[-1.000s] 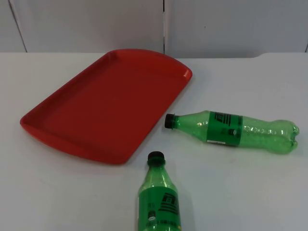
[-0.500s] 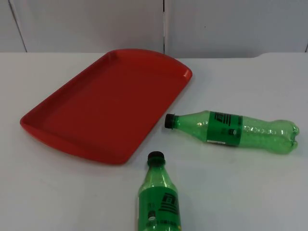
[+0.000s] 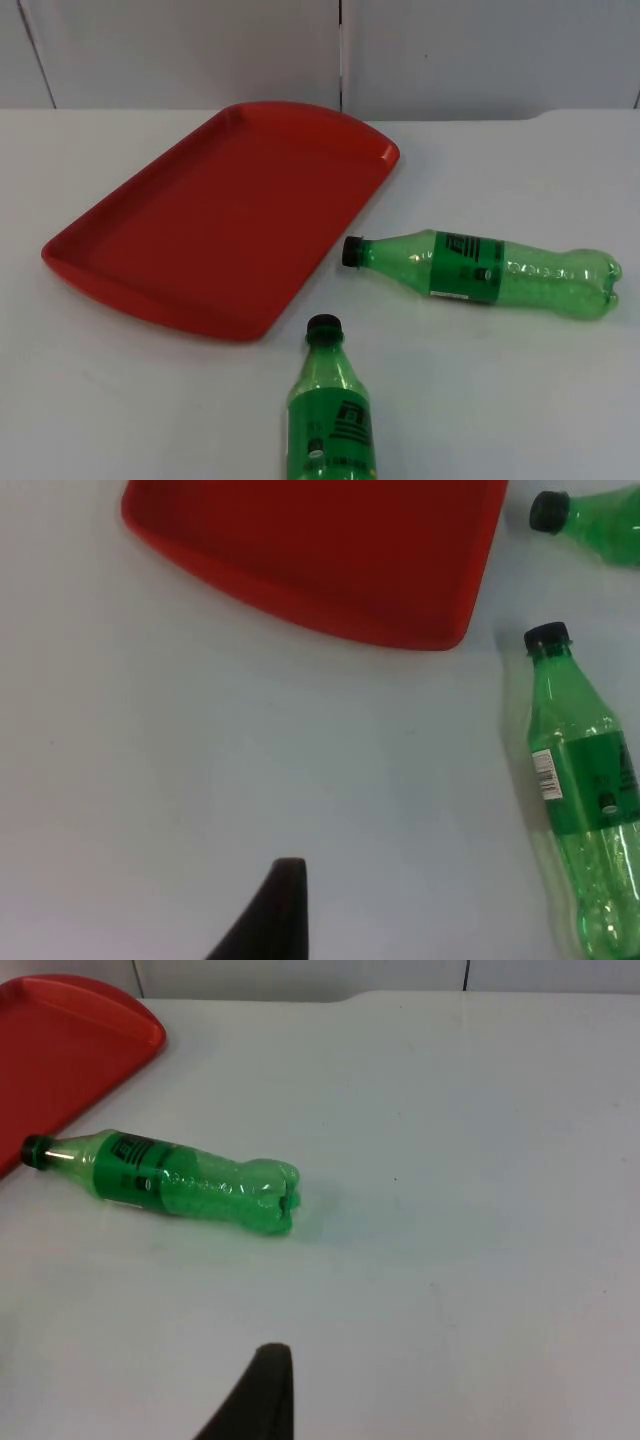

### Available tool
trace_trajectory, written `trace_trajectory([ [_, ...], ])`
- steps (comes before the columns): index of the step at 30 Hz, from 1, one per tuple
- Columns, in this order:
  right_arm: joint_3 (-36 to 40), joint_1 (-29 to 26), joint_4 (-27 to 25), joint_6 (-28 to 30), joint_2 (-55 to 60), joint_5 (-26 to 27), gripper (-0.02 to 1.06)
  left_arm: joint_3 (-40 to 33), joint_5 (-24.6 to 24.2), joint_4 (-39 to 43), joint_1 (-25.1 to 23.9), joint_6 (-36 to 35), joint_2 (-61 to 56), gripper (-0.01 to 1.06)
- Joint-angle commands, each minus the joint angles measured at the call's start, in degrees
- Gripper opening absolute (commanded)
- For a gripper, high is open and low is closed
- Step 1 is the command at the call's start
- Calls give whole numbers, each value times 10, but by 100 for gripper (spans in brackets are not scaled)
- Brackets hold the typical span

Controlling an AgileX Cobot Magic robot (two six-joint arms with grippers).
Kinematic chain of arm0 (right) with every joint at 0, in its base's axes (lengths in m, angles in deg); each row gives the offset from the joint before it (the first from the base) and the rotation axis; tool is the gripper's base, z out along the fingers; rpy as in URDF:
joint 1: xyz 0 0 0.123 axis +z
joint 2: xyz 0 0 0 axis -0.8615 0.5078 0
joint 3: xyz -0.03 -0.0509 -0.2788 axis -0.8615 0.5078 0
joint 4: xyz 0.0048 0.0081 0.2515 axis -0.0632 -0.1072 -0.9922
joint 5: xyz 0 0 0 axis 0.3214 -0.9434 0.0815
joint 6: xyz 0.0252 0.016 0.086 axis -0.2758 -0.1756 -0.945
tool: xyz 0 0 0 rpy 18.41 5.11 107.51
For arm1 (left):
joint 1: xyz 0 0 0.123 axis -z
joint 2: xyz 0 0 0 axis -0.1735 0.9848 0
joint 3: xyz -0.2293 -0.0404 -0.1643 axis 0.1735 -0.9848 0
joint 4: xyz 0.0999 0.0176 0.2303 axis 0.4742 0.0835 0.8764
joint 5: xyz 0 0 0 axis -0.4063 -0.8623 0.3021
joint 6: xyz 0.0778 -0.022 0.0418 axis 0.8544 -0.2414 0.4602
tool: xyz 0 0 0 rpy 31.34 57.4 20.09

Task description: Place the bottle upright on the tray.

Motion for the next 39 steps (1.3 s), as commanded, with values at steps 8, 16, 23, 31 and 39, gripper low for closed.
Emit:
trace_trajectory([
  [8, 4, -4, -2, 0, -2, 4, 105, 15, 9, -7, 31, -6, 61, 105],
  [16, 4, -4, -2, 0, -2, 4, 105, 15, 54, 14, 113, -53, 126, 105],
  [23, 4, -4, -2, 0, -2, 4, 105, 15, 100, 62, 195, -118, 183, 105],
  [31, 4, -4, -2, 0, -2, 4, 105, 15, 150, 97, 272, -193, 247, 105],
  [39, 4, -4, -2, 0, -2, 4, 105, 15, 186, 128, 330, -268, 308, 105],
])
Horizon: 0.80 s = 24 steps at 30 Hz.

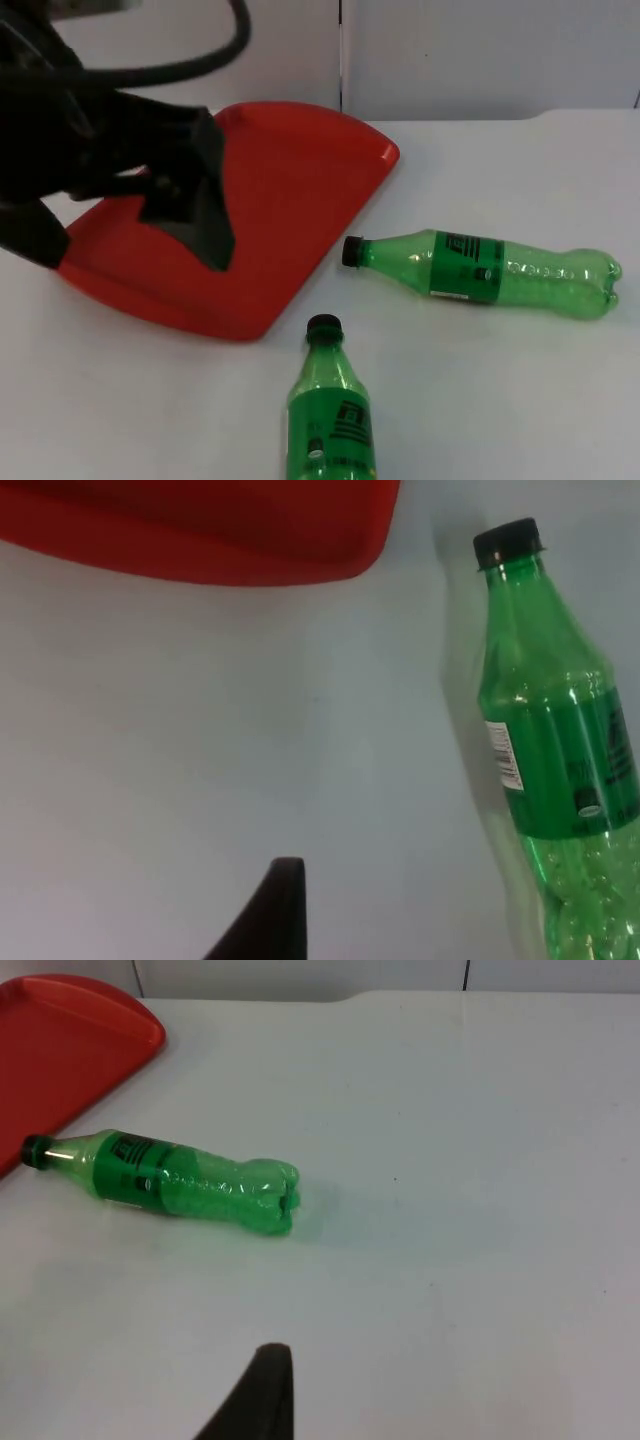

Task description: Place the bottle upright on the tray.

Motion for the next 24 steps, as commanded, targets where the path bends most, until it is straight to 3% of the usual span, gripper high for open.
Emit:
trace_trajectory([
  [1, 4, -4, -2, 0, -2, 4, 105, 4, 15, 16, 16, -32, 15, 105],
  [8, 4, -4, -2, 0, -2, 4, 105, 4, 26, 35, 55, -64, 64, 105],
  [24, 4, -4, -2, 0, -2, 4, 105, 5, 85, 39, 86, -131, 115, 105],
])
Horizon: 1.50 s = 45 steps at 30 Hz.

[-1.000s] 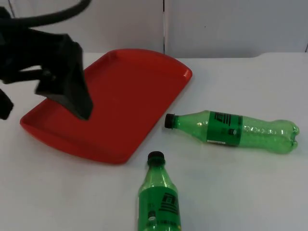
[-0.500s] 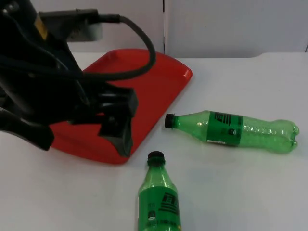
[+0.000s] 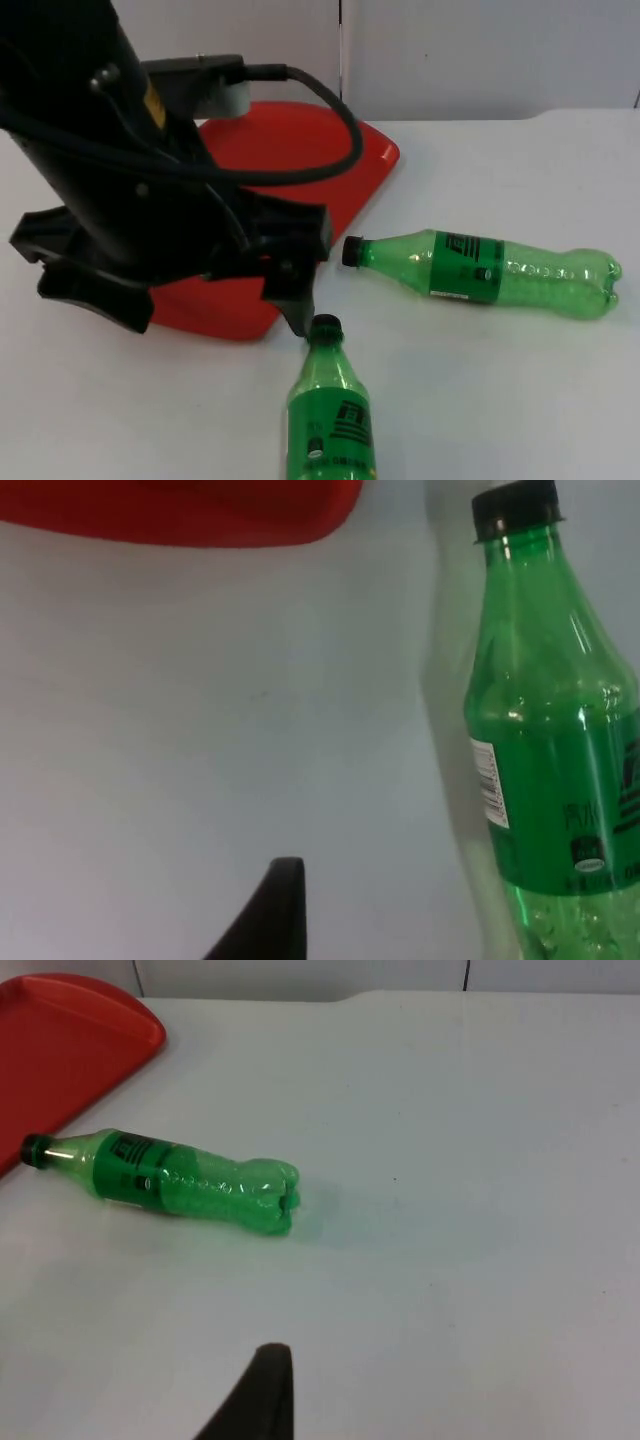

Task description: Place the bottle upright on the tray.

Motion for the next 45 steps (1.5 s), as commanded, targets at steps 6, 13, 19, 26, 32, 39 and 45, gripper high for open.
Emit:
trace_trajectory([
  [6, 4, -4, -2, -4, -2, 4, 105, 10, 16, 3, 16, -36, 37, 105],
  [13, 4, -4, -2, -4, -2, 4, 105, 10, 23, 94, 63, -150, 86, 105],
  [19, 4, -4, -2, -4, -2, 4, 105, 14, 56, 93, 66, -217, 114, 105],
  [26, 4, -4, -2, -4, -2, 4, 105, 43, 52, 88, 66, -239, 140, 105],
  [32, 4, -4, -2, -4, -2, 4, 105, 68, 56, 78, 80, -239, 167, 105],
  [39, 4, -4, -2, -4, -2, 4, 105, 75, 56, 78, 92, -268, 198, 105],
  [45, 4, -4, -2, -4, -2, 4, 105, 78, 90, 77, 107, -281, 225, 105],
])
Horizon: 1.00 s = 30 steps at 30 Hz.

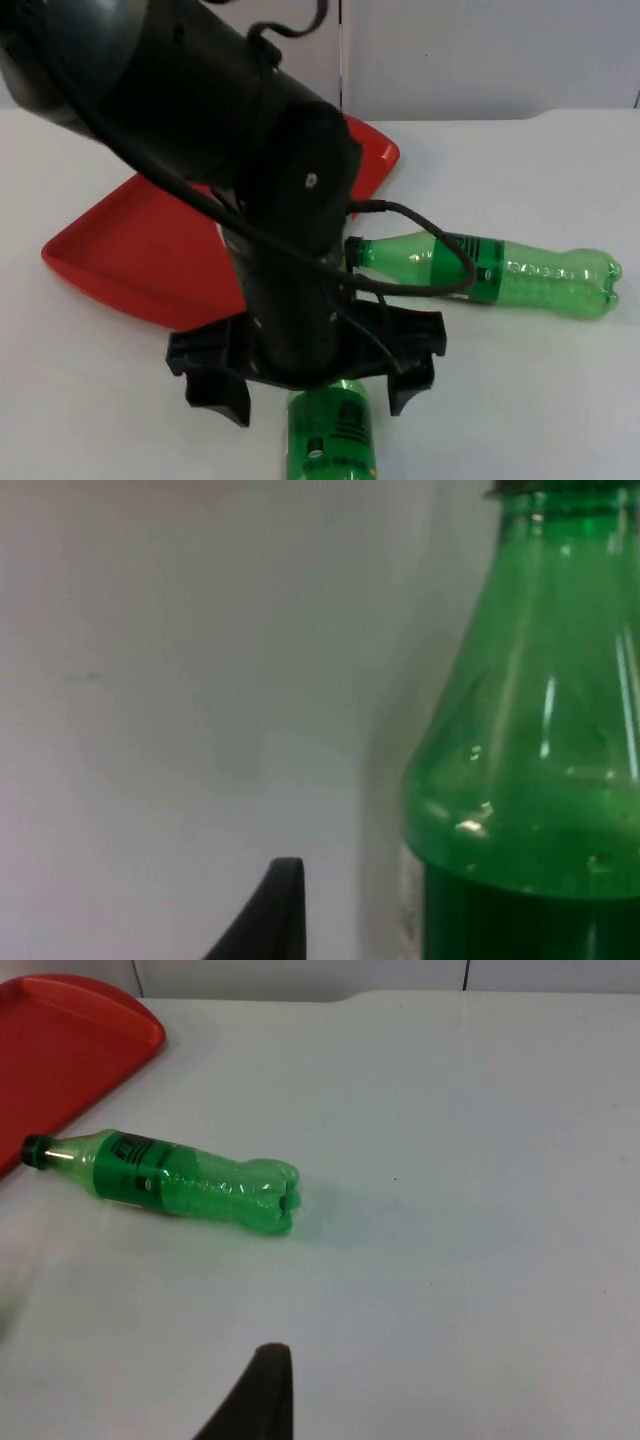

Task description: Place the bottle upright on the tray.

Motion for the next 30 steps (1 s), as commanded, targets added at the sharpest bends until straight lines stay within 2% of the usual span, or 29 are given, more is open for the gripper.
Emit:
trace_trajectory([
  [1, 4, -4, -2, -1, -2, 4, 105, 4, 19, -8, 12, -10, 10, 105],
  [10, 4, -4, -2, -1, -2, 4, 105, 5, 33, 20, 20, -41, 45, 105],
  [27, 4, -4, -2, -1, -2, 4, 105, 5, 50, 23, 20, -43, 66, 105],
  [30, 4, -4, -2, -1, -2, 4, 105, 5, 50, 23, 20, -42, 66, 102],
])
